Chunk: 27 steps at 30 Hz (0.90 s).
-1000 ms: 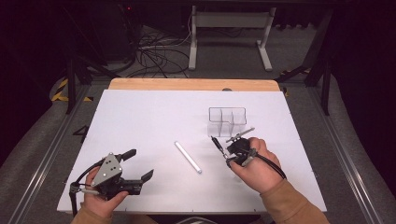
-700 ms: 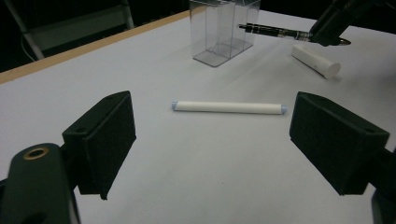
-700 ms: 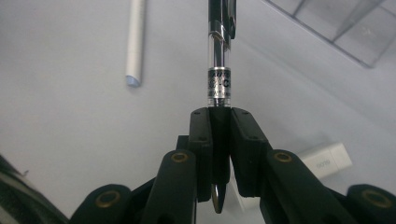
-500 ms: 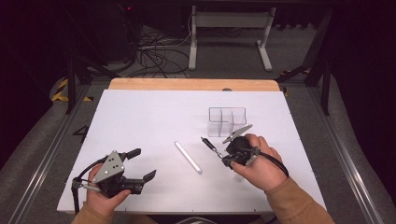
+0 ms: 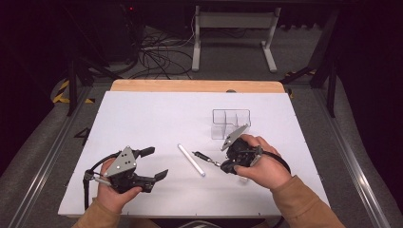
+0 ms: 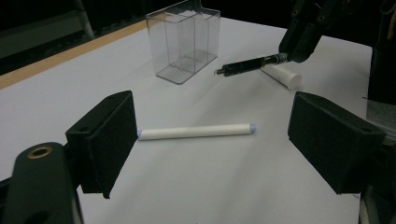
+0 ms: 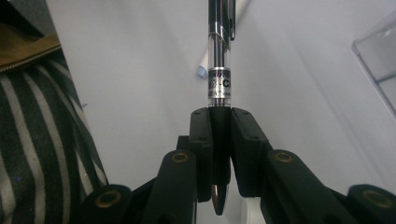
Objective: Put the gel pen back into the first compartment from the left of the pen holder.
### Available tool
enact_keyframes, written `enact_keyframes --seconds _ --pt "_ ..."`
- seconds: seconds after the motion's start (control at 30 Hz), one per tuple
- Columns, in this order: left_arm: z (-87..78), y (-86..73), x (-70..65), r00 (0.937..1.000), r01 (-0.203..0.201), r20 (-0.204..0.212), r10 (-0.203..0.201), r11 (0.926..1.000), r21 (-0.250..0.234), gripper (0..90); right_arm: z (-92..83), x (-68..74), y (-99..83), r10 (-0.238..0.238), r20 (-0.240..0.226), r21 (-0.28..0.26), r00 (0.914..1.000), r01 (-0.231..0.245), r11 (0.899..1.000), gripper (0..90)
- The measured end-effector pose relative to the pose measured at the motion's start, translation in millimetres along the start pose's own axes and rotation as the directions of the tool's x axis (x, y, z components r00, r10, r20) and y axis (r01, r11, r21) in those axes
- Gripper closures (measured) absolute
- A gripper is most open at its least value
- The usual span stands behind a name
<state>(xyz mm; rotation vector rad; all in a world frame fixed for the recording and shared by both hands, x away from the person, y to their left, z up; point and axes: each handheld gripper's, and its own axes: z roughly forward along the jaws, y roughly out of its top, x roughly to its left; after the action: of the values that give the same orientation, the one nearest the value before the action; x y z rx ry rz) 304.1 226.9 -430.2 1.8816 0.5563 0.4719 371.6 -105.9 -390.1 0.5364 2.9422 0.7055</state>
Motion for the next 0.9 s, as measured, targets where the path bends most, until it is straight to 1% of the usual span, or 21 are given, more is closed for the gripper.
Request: enact_keyframes --seconds 0.03,0.07,0.1,0.13,0.17,0.23,0.27,0.33,0.37,0.4,0.47,0.5,0.53,0.57,0.6,0.63,0.7,0.77,0.83,0.87,0.9 --pt "2.7 1.4 -0.3 1.0000 -0.006 0.006 0.006 1.0000 0.002 16.6 0.6 -0.1 2.2 -0.028 -0.013 0.012 0.9995 0.028 1.000 79.8" --pt "5.3 2.9 -0.9 0.9998 -0.011 0.016 0.011 0.9999 0.006 16.6 0.6 -0.1 2.2 -0.028 -0.013 0.012 0.9995 0.028 1.000 79.8" --pt "8.1 4.1 -1.7 0.9996 -0.012 0.026 0.012 0.9999 0.012 16.6 1.0 -0.1 3.2 -0.043 -0.018 0.017 0.9989 0.044 0.999 79.8" --pt "10.9 5.3 -1.9 0.9992 -0.018 0.037 0.018 0.9997 0.017 17.4 1.7 0.2 5.0 -0.072 -0.027 0.025 0.9971 0.072 0.997 79.8" --pt "13.4 6.3 -2.1 0.9985 -0.022 0.051 0.021 0.9995 0.021 17.4 1.7 0.2 5.0 -0.072 -0.027 0.025 0.9971 0.072 0.997 79.8" --pt "18.4 7.7 -2.8 0.9968 -0.023 0.078 0.021 0.9994 0.027 20.7 2.5 0.2 6.4 -0.108 -0.038 0.028 0.9935 0.109 0.994 79.9" --pt "20.6 8.3 -2.7 0.9957 -0.029 0.089 0.026 0.9991 0.032 22.8 3.4 0.7 7.6 -0.137 -0.044 0.038 0.9896 0.138 0.990 79.8" --pt "24.9 9.0 -2.9 0.9942 -0.033 0.103 0.029 0.9988 0.036 24.1 4.4 1.4 8.6 -0.156 -0.045 0.040 0.9867 0.158 0.987 79.9" --pt "27.1 9.3 -3.0 0.9933 -0.037 0.111 0.032 0.9986 0.038 24.1 4.4 1.4 8.6 -0.156 -0.045 0.040 0.9867 0.158 0.987 79.9" --pt "29.0 9.6 -3.1 0.9925 -0.039 0.117 0.034 0.9983 0.042 24.7 5.0 1.0 8.8 -0.175 -0.049 0.039 0.9833 0.177 0.983 79.9" --pt "33.1 9.9 -3.6 0.9909 -0.041 0.130 0.034 0.9982 0.045 25.0 5.6 2.3 10.0 -0.189 -0.052 0.038 0.9807 0.191 0.981 79.9" --pt "34.9 10.1 -3.7 0.9899 -0.046 0.136 0.039 0.9978 0.048 25.0 6.6 3.9 11.4 -0.203 -0.063 0.030 0.9772 0.205 0.978 79.9" --pt "36.8 10.2 -4.2 0.9884 -0.050 0.146 0.042 0.9975 0.050 25.0 6.6 3.9 11.4 -0.203 -0.063 0.030 0.9772 0.205 0.978 79.9" --pt "38.8 10.3 -4.9 0.9870 -0.053 0.155 0.045 0.9973 0.051 24.6 7.4 5.6 13.2 -0.224 -0.067 0.027 0.9724 0.226 0.974 79.9" --pt "40.2 10.4 -5.5 0.9862 -0.061 0.158 0.051 0.9967 0.055 24.6 7.4 5.6 13.2 -0.224 -0.067 0.027 0.9724 0.226 0.974 79.9" --pt "43.2 10.3 -7.2 0.9843 -0.061 0.169 0.050 0.9961 0.063 23.9 7.9 6.6 15.3 -0.246 -0.071 0.030 0.9667 0.248 0.968 79.9" --pt "44.4 10.3 -7.9 0.9836 -0.065 0.172 0.052 0.9957 0.066 23.9 8.3 7.9 16.3 -0.245 -0.069 0.029 0.9670 0.248 0.968 79.9" --pt "46.7 10.2 -8.9 0.9821 -0.076 0.178 0.061 0.9943 0.075 23.9 10.0 9.9 19.3 -0.269 -0.077 0.025 0.9599 0.272 0.962 79.9" --pt "48.7 9.9 -9.9 0.9809 -0.086 0.182 0.069 0.9927 0.085 23.9 10.7 10.7 20.2 -0.275 -0.080 0.021 0.9582 0.277 0.961 79.9" --pt "49.8 9.6 -10.5 0.9802 -0.087 0.185 0.070 0.9923 0.088 24.3 11.8 12.0 22.0 -0.284 -0.083 0.017 0.9552 0.286 0.958 79.9" --pt "50.7 9.3 -10.9 0.9795 -0.091 0.188 0.072 0.9914 0.094 24.3 11.8 12.0 22.0 -0.284 -0.083 0.017 0.9552 0.286 0.958 79.9"
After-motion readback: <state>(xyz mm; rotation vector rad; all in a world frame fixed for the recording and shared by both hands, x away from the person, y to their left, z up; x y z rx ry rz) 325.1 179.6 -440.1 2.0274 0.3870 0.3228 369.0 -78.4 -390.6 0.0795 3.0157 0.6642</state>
